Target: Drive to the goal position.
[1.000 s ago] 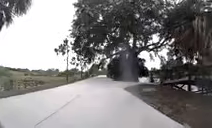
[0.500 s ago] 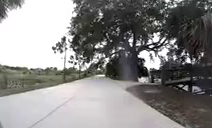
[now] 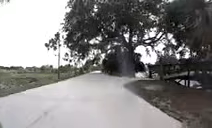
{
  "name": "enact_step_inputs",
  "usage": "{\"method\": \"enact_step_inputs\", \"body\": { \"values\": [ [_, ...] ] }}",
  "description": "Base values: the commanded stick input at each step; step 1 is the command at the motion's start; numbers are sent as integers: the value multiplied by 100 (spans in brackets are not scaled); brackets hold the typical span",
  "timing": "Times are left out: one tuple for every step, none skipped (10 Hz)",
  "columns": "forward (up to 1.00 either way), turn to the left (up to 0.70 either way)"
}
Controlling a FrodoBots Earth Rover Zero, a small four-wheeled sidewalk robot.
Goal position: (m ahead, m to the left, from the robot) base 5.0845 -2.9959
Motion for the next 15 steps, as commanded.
{"method": "enact_step_inputs", "body": {
  "values": [
    [60,1],
    [60,1],
    [60,1],
    [60,1],
    [60,1],
    [60,1],
    [60,1],
    [60,1],
    [60,1],
    [60,1],
    [60,1],
    [60,1],
    [60,1],
    [60,1],
    [60,1]
  ]
}}
